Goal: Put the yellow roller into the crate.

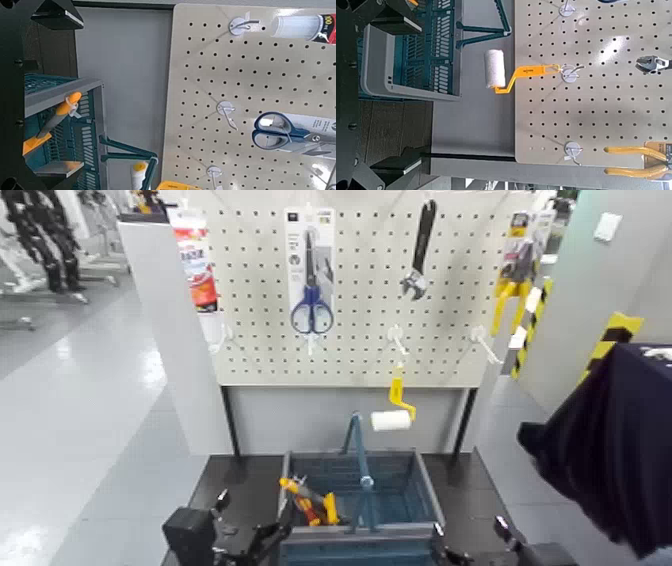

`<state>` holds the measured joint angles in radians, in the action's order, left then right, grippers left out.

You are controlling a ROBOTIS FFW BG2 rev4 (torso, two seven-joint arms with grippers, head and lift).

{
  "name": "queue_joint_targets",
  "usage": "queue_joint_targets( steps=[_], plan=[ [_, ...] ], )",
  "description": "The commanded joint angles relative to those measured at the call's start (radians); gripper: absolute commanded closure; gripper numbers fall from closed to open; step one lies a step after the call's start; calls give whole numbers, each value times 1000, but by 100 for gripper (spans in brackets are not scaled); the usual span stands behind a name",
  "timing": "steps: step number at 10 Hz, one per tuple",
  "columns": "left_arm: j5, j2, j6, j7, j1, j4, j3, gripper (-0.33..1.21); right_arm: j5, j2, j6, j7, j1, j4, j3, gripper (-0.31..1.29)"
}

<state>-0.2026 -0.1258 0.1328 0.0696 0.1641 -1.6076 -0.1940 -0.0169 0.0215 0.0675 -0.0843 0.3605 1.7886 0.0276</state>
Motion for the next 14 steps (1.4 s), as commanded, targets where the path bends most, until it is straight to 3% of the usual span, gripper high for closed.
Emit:
queue_joint_targets(
  steps=[1,6,9,14],
  plan=[
    [0,0,1,-1,0,0,1,7,0,0,2,0,0,0,2,14],
    [-1,-2,-2,-1,-5,0,-2,11,-5,15,-18,-15,-29,0,-9,14],
    [-5,-3,-2,-4,-6,3,-4,11,-12,40,-51,-83,-100,-17,-31,14],
    [-15,-9,-7,-19,-12,3,-16,17,-23,68,-117,-230,-268,-121,-58,14]
  ],
)
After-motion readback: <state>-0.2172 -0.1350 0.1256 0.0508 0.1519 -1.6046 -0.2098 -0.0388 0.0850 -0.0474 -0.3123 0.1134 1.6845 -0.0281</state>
